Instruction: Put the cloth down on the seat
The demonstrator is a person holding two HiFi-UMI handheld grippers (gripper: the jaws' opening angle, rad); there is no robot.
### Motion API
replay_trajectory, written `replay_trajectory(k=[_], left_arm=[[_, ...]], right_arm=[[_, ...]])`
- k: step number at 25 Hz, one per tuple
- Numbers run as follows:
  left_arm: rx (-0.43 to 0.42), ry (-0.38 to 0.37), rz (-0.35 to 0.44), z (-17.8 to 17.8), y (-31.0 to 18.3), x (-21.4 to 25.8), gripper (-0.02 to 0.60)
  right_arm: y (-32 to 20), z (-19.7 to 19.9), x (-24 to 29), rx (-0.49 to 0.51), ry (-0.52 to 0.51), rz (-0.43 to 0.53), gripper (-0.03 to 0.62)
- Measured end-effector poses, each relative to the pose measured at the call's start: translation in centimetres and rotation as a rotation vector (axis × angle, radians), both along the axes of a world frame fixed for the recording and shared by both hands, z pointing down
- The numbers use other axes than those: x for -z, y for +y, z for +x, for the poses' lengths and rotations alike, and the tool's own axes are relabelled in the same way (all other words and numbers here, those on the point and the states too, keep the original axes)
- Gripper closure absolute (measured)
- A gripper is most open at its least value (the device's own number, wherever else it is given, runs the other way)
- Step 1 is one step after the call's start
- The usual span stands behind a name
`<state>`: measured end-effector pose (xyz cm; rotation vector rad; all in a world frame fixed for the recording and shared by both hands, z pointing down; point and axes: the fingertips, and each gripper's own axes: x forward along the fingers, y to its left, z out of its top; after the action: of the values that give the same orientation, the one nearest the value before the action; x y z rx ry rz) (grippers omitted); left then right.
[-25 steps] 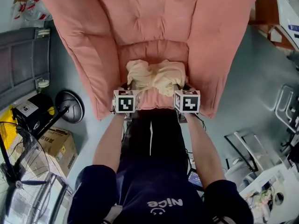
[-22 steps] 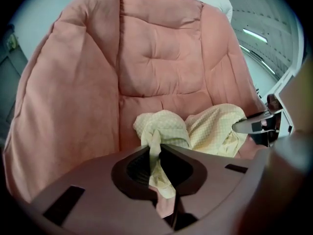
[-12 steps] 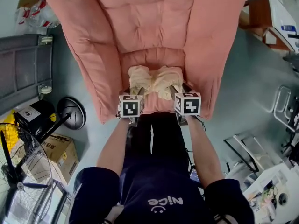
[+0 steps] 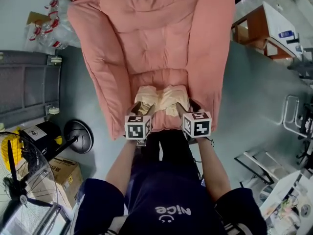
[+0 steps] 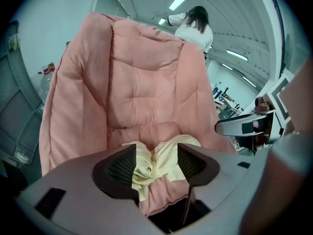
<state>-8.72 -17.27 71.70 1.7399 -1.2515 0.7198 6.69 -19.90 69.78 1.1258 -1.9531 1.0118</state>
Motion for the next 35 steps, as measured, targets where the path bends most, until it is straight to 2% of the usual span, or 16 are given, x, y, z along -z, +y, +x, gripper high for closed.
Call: replay_trajectory(k=[6, 16, 35], left_arm=[[-0.037, 0.043, 0.114, 0.4, -0.5, 6.1, 0.302], [-0.050, 0.078, 0.279, 0.4, 0.3, 15.3, 0.293], [-0.093, 0.063, 0.574, 0.0, 3.1, 29.3, 0.293]], right_arm=[[-0.1, -0.2, 5.8, -0.006, -0.010, 0.100, 0.373], [1.6, -0.9, 14.4, -0.008, -0.045, 0.243, 0.373], [4.2, -0.3, 28.6, 0.015, -0.060, 0.554, 0.373]])
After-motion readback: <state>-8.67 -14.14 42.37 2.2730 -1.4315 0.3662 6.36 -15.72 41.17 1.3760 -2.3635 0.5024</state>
